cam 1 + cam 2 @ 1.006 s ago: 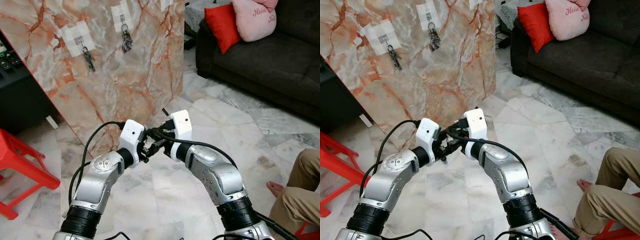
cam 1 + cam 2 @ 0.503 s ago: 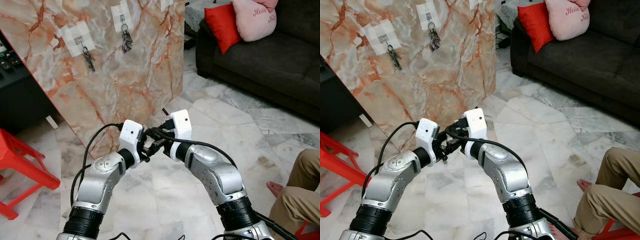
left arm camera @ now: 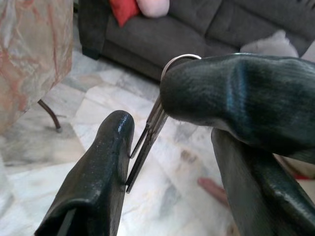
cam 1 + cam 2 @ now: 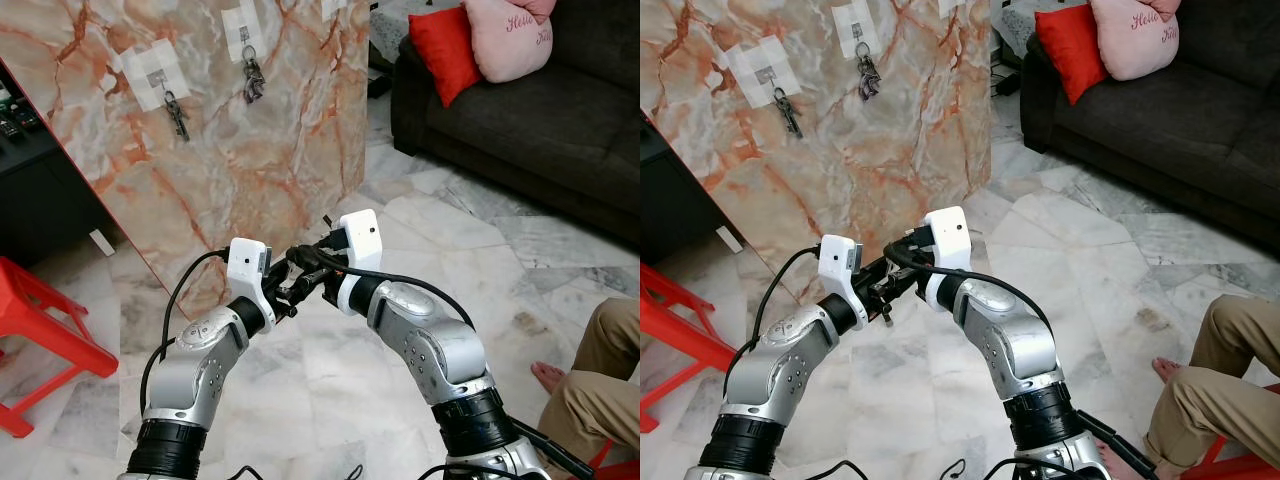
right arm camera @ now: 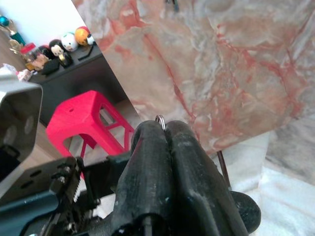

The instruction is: Hang keys on a hook

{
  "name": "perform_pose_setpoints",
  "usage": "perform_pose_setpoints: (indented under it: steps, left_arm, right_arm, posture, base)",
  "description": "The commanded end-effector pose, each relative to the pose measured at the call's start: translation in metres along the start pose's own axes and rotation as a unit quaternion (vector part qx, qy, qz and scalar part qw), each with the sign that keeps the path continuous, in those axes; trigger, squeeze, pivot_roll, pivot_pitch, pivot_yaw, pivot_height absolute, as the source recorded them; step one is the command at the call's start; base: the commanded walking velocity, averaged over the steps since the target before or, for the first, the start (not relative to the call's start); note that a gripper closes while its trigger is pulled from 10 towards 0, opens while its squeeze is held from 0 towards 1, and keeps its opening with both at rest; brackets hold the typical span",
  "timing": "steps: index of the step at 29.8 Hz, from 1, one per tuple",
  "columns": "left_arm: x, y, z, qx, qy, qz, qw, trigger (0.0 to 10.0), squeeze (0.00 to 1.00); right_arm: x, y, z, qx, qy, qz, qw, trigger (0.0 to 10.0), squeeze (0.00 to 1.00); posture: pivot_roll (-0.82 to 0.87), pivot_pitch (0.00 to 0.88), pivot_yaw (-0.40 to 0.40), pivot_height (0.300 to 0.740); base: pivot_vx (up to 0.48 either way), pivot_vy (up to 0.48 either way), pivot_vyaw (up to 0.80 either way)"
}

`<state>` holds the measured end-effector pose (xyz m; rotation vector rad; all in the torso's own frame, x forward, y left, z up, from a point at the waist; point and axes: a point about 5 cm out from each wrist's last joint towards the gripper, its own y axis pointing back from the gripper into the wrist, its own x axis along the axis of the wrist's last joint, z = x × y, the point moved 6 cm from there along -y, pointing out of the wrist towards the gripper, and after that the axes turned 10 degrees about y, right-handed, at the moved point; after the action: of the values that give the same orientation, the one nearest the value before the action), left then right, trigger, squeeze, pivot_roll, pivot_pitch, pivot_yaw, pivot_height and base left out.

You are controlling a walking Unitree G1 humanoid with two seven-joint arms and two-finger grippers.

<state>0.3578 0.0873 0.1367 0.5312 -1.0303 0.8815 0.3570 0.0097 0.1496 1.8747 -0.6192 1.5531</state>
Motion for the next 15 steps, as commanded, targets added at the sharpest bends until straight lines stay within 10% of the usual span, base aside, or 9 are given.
perform_pose_setpoints:
  steps: [1,15]
  left_arm:
    - [0.028,0.006,-0.005,0.01,-0.006,0.058,0.998,10.0,0.0]
    - [0.035,0.013,-0.02,0.042,-0.015,0.084,0.995,10.0,0.0]
  right_arm:
    - [-0.006,0.003,0.006,-0.012,-0.004,-0.013,1.0,10.0,0.0]
    - [-0.003,0.005,0.01,-0.017,-0.014,-0.009,1.0,10.0,0.0]
  posture:
    - [-0.07,0.091,0.001,0.74]
    - [-0.07,0.093,-0.002,0.74]
  base:
    - [0.0,0.0,0.0]
    - [0.0,0.0,0.0]
